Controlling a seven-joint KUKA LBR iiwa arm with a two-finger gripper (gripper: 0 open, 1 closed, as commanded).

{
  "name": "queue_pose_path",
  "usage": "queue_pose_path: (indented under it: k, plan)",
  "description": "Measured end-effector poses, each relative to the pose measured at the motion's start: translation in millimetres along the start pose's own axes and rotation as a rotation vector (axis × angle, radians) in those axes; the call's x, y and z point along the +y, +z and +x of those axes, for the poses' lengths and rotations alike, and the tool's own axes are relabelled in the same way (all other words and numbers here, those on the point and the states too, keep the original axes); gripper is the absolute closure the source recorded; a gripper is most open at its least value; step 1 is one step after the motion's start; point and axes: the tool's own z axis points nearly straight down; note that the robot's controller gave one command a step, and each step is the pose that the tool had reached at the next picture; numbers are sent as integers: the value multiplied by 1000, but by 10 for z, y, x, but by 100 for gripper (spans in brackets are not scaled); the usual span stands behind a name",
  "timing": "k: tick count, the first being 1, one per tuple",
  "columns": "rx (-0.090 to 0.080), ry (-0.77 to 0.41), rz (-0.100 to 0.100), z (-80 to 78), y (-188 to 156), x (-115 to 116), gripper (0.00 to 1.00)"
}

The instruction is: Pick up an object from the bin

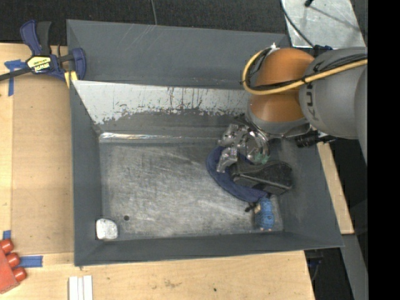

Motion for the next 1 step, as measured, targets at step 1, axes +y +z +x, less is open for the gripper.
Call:
queue_pose_path:
  k: [1]
  plan:
    - [-8, -328, 5, 136, -1432, 302, 100]
